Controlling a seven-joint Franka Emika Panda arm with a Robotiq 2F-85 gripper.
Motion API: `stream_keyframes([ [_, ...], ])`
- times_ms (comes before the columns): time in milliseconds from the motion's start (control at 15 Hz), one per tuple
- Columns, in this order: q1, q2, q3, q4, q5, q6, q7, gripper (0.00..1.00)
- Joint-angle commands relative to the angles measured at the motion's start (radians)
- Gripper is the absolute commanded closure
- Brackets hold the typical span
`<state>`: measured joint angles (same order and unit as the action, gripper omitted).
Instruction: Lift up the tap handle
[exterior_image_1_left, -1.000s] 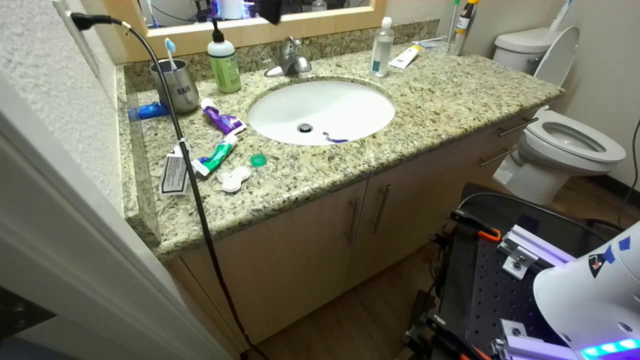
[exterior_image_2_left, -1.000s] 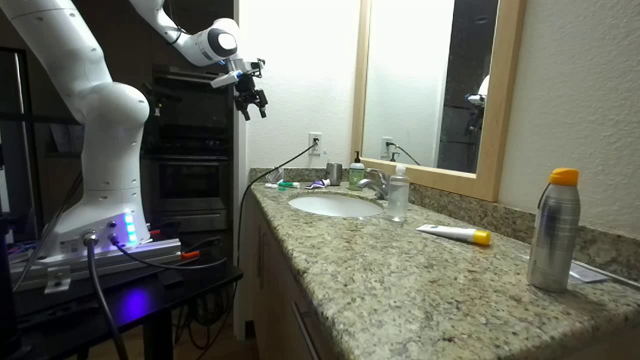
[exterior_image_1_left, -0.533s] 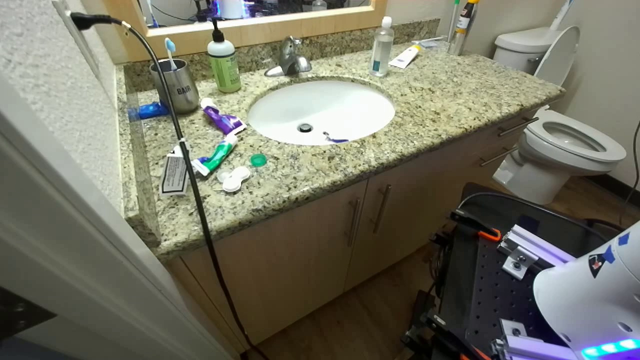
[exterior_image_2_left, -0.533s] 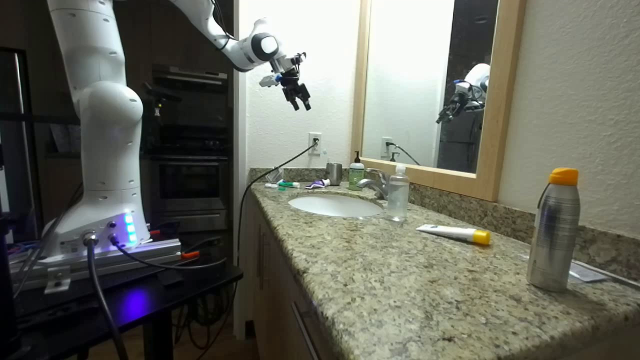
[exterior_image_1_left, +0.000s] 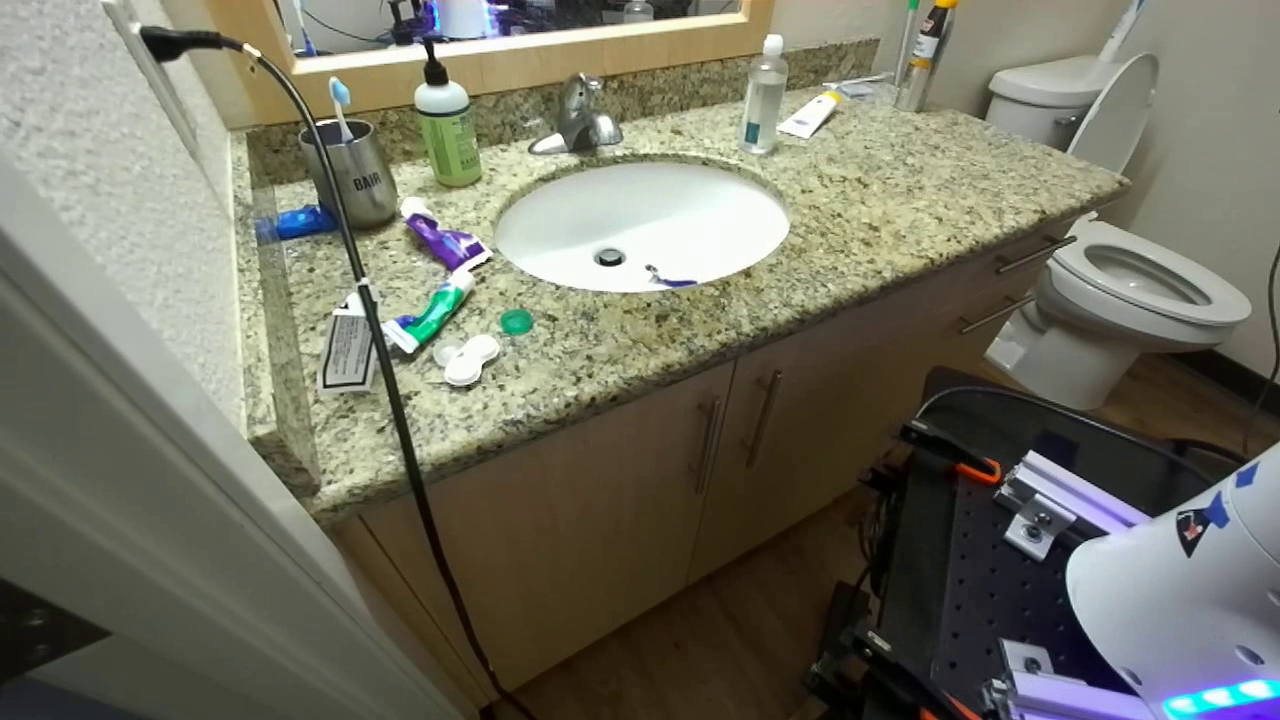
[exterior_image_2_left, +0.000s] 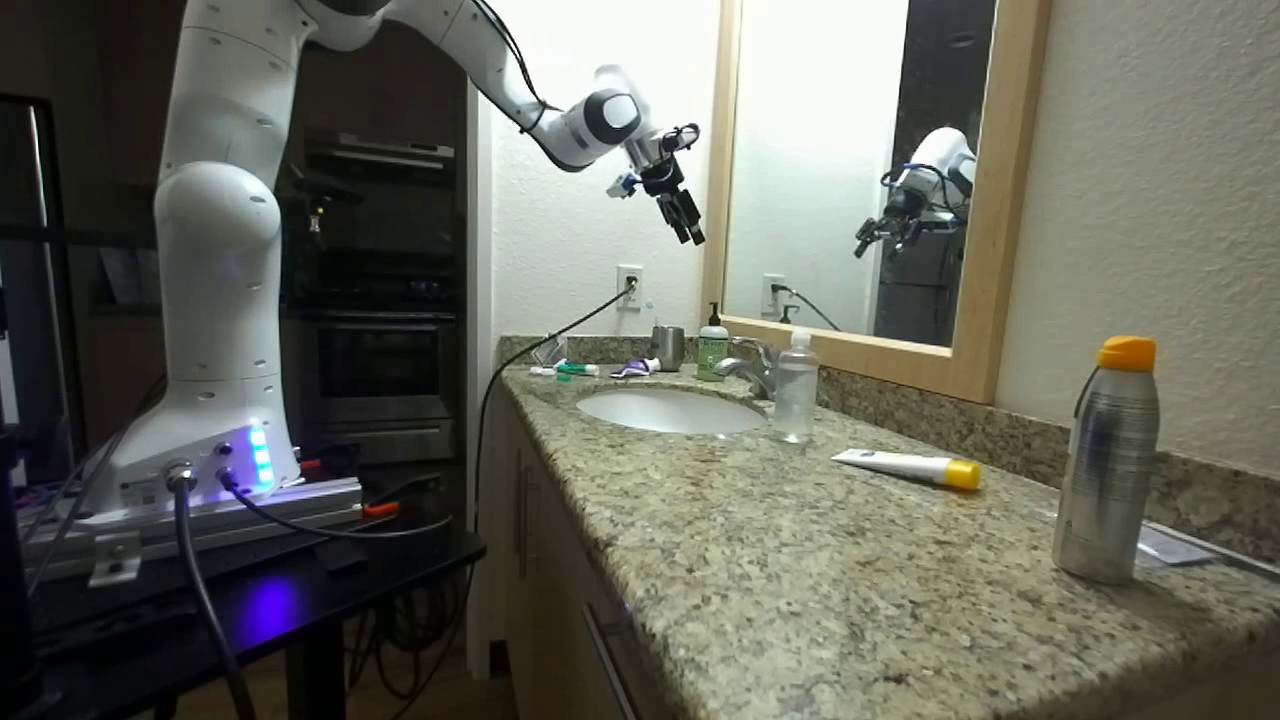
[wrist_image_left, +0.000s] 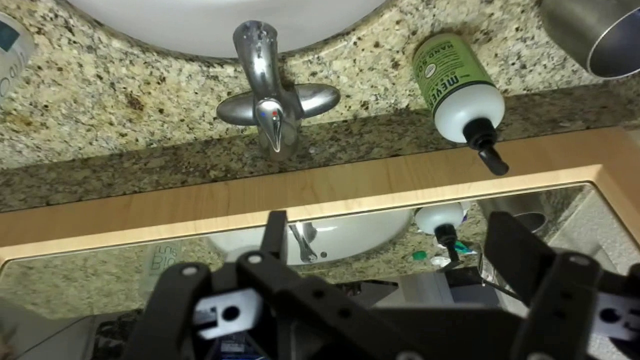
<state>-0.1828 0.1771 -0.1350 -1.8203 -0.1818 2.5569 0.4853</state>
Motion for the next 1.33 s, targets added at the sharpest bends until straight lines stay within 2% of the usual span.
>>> stream_keyframes([
  [0, 0.029, 0.009, -0.03, 0.011, 0.013, -0.002, -0.005, 0.0],
  [67, 0.035, 0.013, -0.03, 0.012, -0.001, -0.015, -0.007, 0.0],
  [267, 0.071, 0.138, -0.1, 0.137, -0.159, -0.149, 0.151, 0.0],
  [467, 0.093, 0.218, -0.141, 0.221, -0.228, -0.276, 0.22, 0.0],
  [533, 0.079, 0.15, -0.122, 0.136, -0.188, -0.203, 0.178, 0.0],
  [867, 0.09, 0.213, -0.139, 0.204, -0.204, -0.248, 0.203, 0.0],
  [1267, 0.08, 0.41, -0.195, 0.406, -0.218, -0.358, 0.283, 0.0],
])
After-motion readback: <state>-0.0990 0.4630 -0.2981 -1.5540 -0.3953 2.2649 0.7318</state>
